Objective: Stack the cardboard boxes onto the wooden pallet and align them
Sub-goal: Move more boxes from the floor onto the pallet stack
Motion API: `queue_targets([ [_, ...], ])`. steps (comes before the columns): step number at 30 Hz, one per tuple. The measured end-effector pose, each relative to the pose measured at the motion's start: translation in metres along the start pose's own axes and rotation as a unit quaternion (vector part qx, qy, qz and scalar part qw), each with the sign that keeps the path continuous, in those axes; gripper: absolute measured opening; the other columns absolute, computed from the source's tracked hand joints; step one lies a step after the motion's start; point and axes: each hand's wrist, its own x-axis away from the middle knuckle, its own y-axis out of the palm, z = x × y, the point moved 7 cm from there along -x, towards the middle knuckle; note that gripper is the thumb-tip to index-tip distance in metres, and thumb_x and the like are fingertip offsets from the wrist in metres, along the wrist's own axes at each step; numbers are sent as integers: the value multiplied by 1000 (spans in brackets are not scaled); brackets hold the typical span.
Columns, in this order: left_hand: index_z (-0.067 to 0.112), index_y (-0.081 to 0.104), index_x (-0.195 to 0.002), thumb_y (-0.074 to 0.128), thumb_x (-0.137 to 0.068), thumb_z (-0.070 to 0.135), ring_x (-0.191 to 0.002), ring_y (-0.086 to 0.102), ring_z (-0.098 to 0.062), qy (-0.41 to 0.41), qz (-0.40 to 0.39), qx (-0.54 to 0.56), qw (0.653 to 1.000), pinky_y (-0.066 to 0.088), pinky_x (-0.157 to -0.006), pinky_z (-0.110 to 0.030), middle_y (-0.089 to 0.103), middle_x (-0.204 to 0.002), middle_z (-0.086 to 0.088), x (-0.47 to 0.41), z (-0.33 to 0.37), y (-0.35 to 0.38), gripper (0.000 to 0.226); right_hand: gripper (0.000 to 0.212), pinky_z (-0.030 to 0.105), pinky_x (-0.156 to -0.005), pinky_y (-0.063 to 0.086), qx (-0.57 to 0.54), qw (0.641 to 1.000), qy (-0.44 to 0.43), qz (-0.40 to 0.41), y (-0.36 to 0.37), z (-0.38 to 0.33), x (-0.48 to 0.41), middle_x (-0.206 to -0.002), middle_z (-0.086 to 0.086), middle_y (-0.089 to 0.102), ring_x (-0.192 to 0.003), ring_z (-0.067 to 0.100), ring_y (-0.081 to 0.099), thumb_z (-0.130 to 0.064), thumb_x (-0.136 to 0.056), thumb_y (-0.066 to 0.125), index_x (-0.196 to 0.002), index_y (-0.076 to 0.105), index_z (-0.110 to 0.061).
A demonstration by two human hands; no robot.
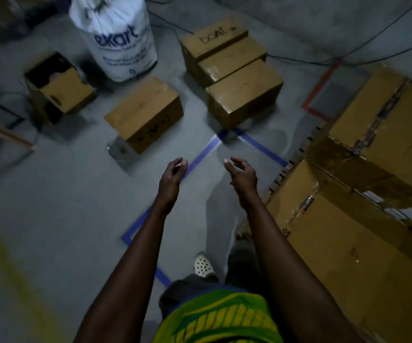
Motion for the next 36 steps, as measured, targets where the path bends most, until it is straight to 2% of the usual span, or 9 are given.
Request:
queue_targets([
  [4,21,51,-146,51,-101,51,-128,53,-17,2,-14,12,1000,40,-95,-31,57,-143,-3,-64,22,0,54,44,48,-96,56,15,1000,-7,16,21,-19,-46,-131,1,61,-116,20,59,-51,-86,73,-124,65,-30],
  [8,15,50,-146,50,-104,42,-128,53,-18,9,-41,7,999,40,-96,-29,57,-142,-6,-141,44,11,50,43,49,-100,53,2,998,37,47,39,-29,-120,-134,5,61,-121,23,58,-44,-89,72,-126,64,-25],
  [17,17,53,-143,51,-102,46,-124,55,-16,-20,-111,-48,992,43,-105,-39,59,-141,-6,-361,109,52,50,47,43,-94,56,-22,989,129,66,83,-97,-321,-123,7,66,-110,23,62,-42,-89,72,-130,63,-19],
  [21,17,54,-143,48,-103,47,-122,54,-15,-50,-138,-66,987,42,-90,-26,59,-140,-4,-451,120,69,50,43,46,-99,54,-13,982,158,105,91,-112,-385,-122,3,67,-112,20,61,-44,-90,71,-127,64,-22],
  [24,20,58,-137,51,-103,45,-119,57,-15,-75,-159,-78,981,42,-81,-18,63,-134,-2,-540,95,92,44,44,45,-98,55,-3,979,171,112,110,-96,-450,-120,-2,68,-111,16,62,-48,-89,70,-127,64,-26],
  [28,15,64,-130,57,-102,38,-115,62,-15,-142,-186,-80,969,49,-102,-35,67,-124,-1,-692,7,147,37,53,45,-99,55,5,970,206,130,145,-27,-586,-125,-5,67,-112,13,62,-52,-86,72,-132,60,-29],
  [30,14,63,-131,59,-101,38,-116,61,-16,-160,-206,-100,960,47,-103,-36,65,-125,0,-769,-42,178,38,58,43,-101,54,-5,962,226,154,159,17,-658,-131,-4,64,-117,14,61,-51,-86,74,-137,57,-28],
  [33,22,53,-139,63,-97,45,-122,56,-18,-166,-206,-131,955,46,-104,-39,58,-129,3,-872,-101,211,49,63,36,-104,49,-7,948,247,201,173,80,-749,-143,-2,55,-125,16,55,-44,-88,74,-143,50,-26],
  [36,19,35,-154,70,-93,40,-128,48,-18,-168,-159,-143,962,44,-98,-30,46,-145,0,-959,-139,229,73,82,41,-108,46,-4,929,280,243,181,134,-817,-153,6,43,-135,23,48,-42,-86,76,-153,35,-21],
])
